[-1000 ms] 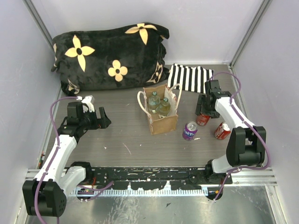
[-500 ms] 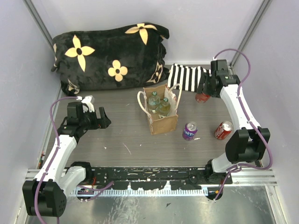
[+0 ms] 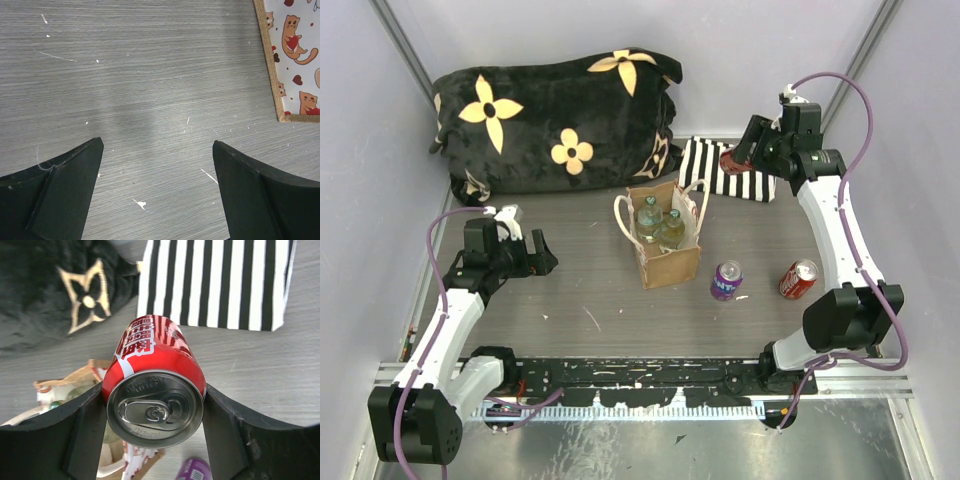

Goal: Place the beverage into the canvas bag

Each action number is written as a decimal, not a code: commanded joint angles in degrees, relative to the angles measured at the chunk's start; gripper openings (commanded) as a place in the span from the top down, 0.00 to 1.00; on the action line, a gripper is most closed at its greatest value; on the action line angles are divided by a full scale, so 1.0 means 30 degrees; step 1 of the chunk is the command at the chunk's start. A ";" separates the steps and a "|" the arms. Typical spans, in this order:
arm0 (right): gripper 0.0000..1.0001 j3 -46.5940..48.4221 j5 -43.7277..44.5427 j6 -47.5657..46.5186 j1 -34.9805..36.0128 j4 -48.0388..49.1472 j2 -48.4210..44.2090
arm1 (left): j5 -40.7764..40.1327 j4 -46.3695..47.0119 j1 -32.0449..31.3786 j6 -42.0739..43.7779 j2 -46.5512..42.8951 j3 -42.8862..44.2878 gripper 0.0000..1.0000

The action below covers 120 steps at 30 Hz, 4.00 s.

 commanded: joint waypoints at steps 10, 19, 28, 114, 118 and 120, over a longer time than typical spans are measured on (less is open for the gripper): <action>0.99 -0.0299 -0.3411 0.2109 0.2639 0.7307 -0.3634 | -0.0026 0.0003 0.0089 0.0106 -0.0051 -0.0159 0.02; 0.99 -0.0895 -0.0321 -0.0331 0.7668 0.4628 -0.4027 | -0.0050 0.0041 0.0093 0.0065 -0.0187 -0.0204 0.02; 0.99 -0.2885 0.2192 -0.0914 1.0605 0.3544 -0.4439 | -0.0073 0.0070 0.0093 0.0065 0.0017 -0.0134 0.02; 0.19 -0.2852 0.5563 -0.2594 1.3476 0.3619 0.3494 | 0.0397 0.0349 0.0083 -0.0068 -0.0279 -0.0358 0.02; 0.18 -0.3029 0.5556 -0.2446 1.3465 0.3602 0.3198 | 0.0420 0.0334 0.0091 -0.0170 -0.0495 -0.0452 0.02; 0.19 -0.3120 0.5554 -0.2356 1.3466 0.3632 0.2991 | 0.0443 0.0334 0.0093 -0.0175 -0.0502 -0.0454 0.02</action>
